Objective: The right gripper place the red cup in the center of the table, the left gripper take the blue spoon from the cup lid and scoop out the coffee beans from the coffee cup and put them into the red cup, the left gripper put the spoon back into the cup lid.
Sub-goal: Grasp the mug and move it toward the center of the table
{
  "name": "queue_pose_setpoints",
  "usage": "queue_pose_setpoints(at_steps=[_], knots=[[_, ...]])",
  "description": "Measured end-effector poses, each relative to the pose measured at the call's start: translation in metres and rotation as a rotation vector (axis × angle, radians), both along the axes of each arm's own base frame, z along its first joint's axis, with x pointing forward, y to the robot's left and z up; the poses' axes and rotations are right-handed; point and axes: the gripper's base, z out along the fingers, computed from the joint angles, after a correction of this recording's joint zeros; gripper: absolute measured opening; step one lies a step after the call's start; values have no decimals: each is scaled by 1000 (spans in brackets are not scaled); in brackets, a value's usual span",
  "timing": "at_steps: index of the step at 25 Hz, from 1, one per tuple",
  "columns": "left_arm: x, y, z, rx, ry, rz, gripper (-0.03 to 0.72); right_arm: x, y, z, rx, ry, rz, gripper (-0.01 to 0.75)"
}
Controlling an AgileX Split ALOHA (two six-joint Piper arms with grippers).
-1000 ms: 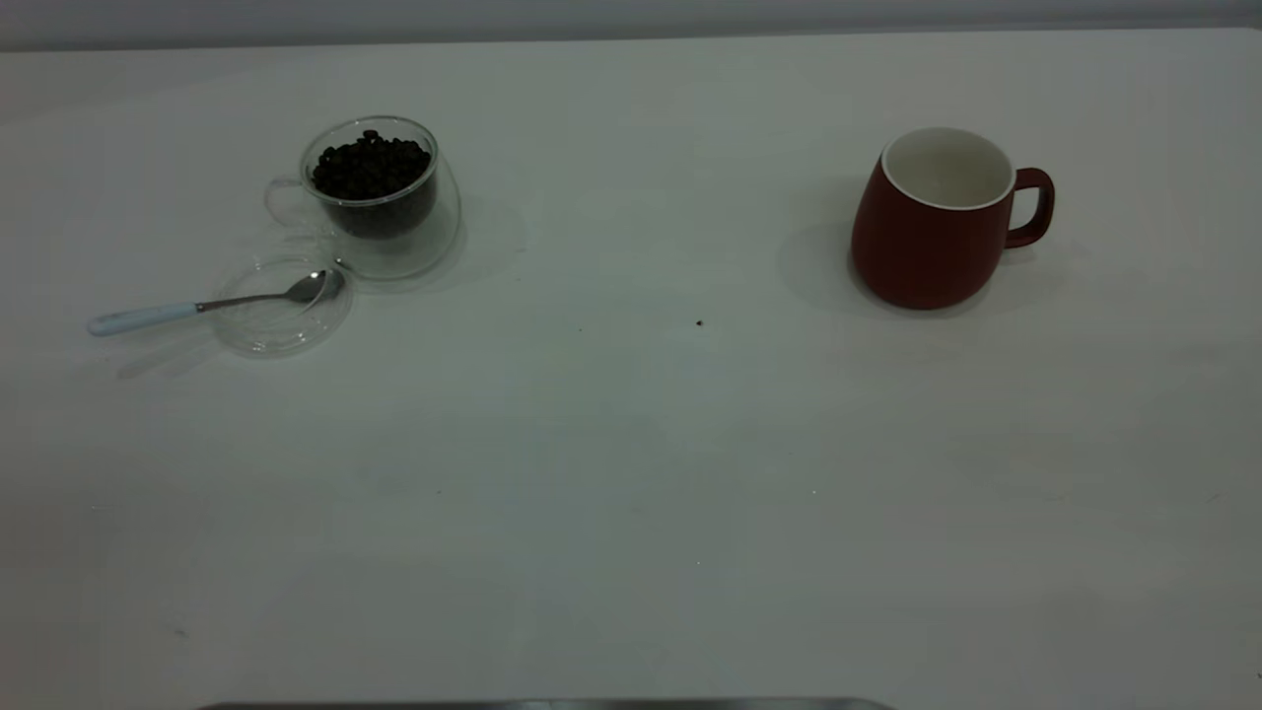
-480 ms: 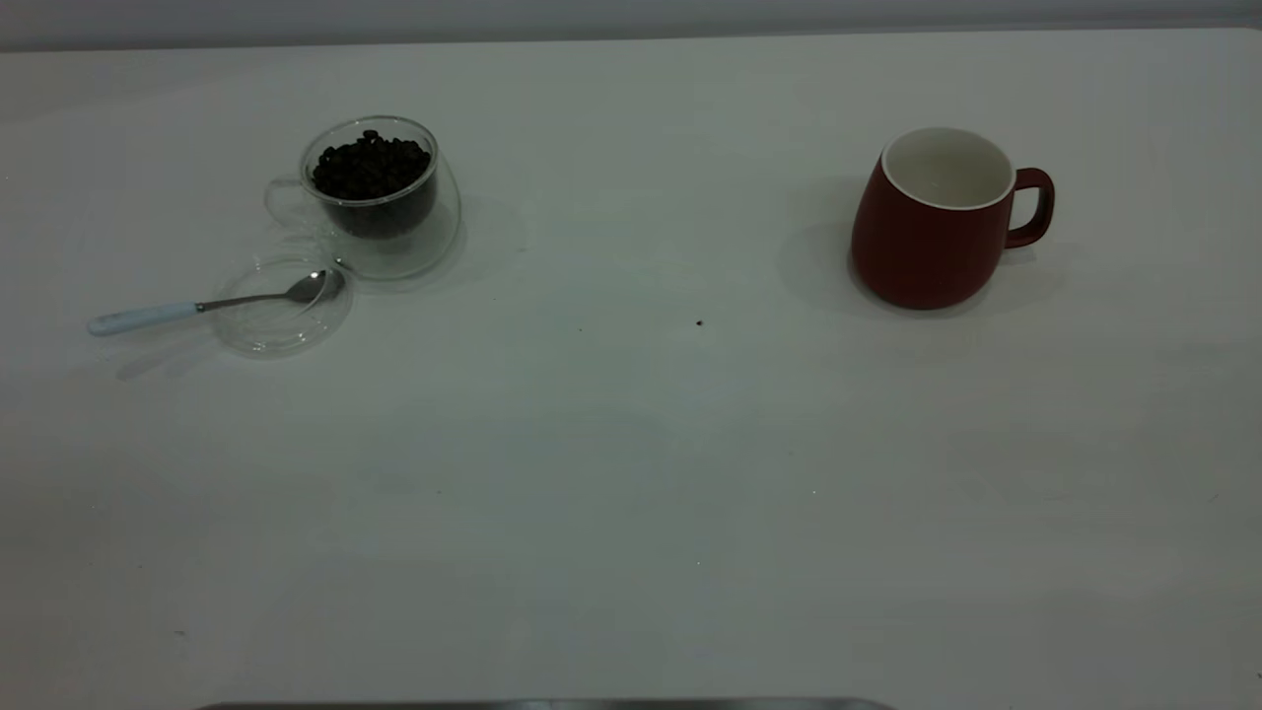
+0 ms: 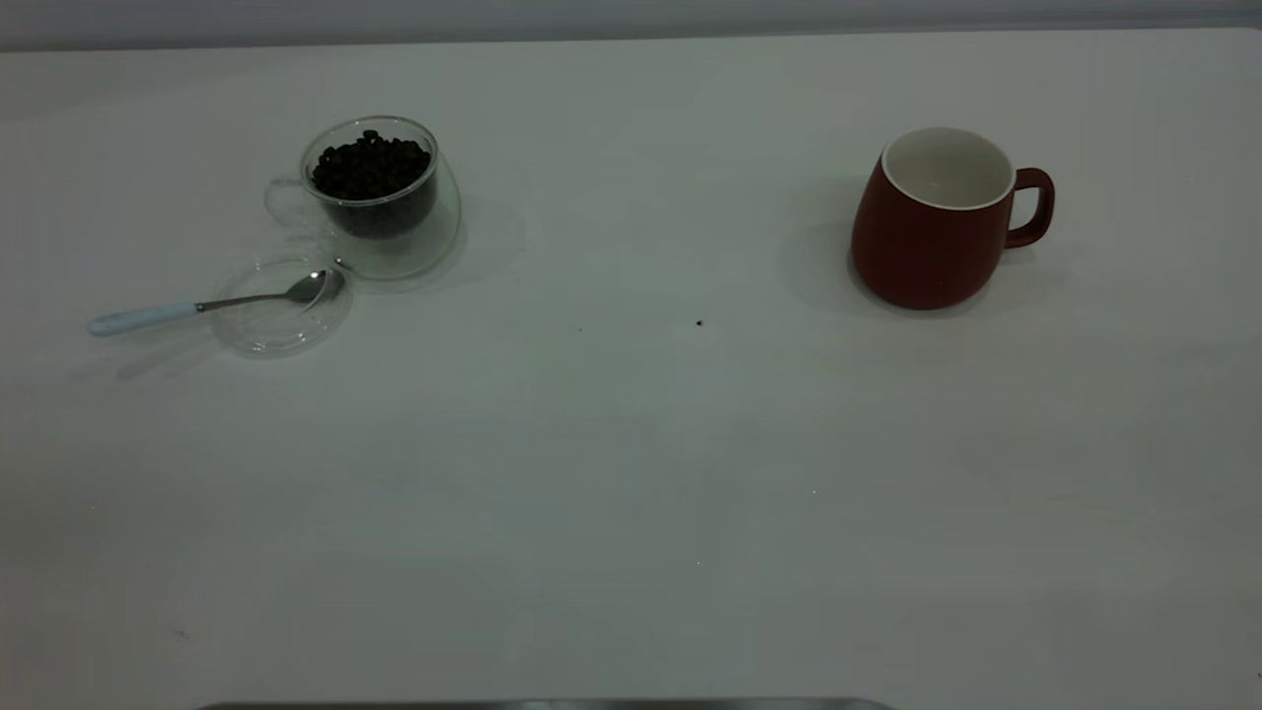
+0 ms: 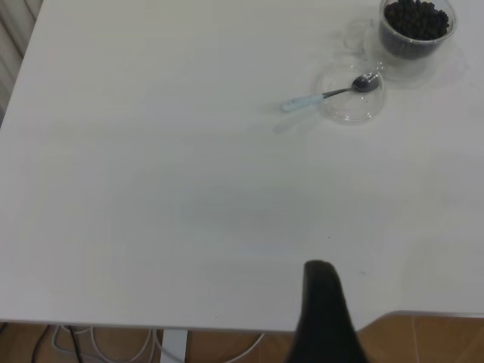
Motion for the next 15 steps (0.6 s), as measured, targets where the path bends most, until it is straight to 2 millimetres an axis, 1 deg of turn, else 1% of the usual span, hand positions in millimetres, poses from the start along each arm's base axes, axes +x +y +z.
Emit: queue_pose_setpoints(at_steps=[3,6,9,13,15], knots=[[0,0,0,1,0,-1,587,8,-3,6,-43,21,-7,579],[0,0,0,1,0,-1,587,29,-7,11,-95,116,-30,587],[0,0,0,1,0,-1,587,61,-11,10,-143,212,-39,587],[0,0,0,1,0,-1,587,119,-12,2,-185,319,-17,587],[0,0,0,1,0,-1,587,151,-12,-8,-201,390,4,587]])
